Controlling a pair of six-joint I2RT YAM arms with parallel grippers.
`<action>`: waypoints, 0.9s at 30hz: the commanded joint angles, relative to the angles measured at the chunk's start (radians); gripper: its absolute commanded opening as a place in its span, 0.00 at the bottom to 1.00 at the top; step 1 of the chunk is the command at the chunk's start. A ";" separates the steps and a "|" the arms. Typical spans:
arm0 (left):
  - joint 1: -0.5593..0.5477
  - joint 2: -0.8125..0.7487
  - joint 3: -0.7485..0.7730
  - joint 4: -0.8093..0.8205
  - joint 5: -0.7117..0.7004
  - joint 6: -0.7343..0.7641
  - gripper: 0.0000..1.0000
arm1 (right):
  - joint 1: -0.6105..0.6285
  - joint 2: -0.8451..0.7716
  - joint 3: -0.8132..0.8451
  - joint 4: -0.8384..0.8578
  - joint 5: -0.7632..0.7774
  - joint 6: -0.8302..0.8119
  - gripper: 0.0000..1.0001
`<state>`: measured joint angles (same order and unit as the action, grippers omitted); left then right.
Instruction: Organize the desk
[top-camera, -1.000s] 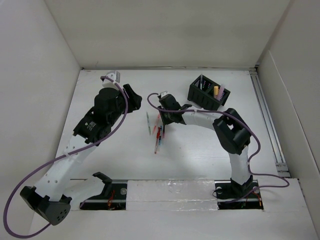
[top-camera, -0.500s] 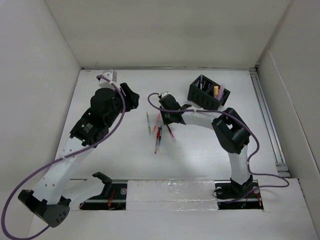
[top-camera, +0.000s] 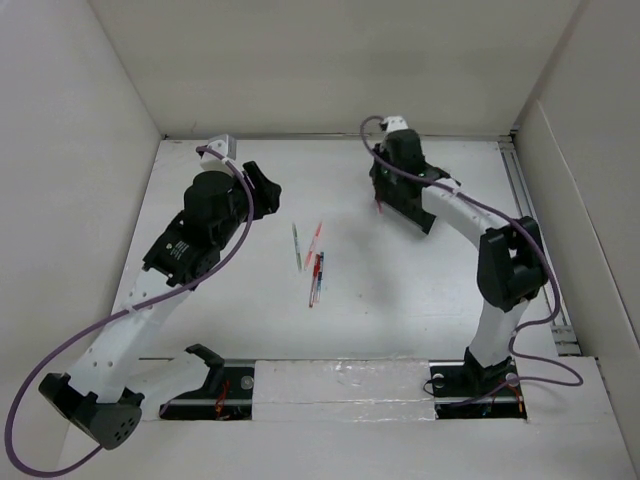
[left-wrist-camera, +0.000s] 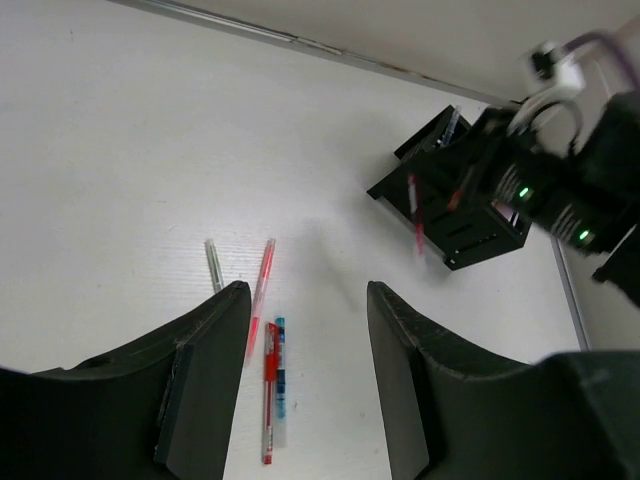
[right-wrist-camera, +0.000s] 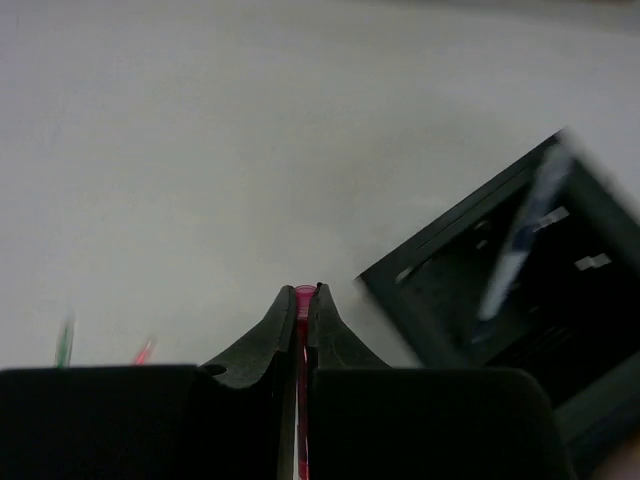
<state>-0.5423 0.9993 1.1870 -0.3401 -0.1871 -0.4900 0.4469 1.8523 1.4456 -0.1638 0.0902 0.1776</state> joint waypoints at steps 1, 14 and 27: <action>0.001 0.007 0.031 0.032 0.017 -0.019 0.47 | -0.117 0.002 0.116 0.136 -0.053 -0.035 0.00; 0.001 0.015 0.042 0.007 -0.049 -0.058 0.46 | -0.298 0.188 0.341 0.406 -0.147 -0.007 0.00; 0.001 0.018 0.046 -0.013 -0.081 -0.073 0.46 | -0.298 0.102 0.101 0.553 -0.175 -0.001 0.25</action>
<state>-0.5423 1.0199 1.1923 -0.3637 -0.2481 -0.5564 0.1562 2.0457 1.6012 0.2749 -0.0795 0.1726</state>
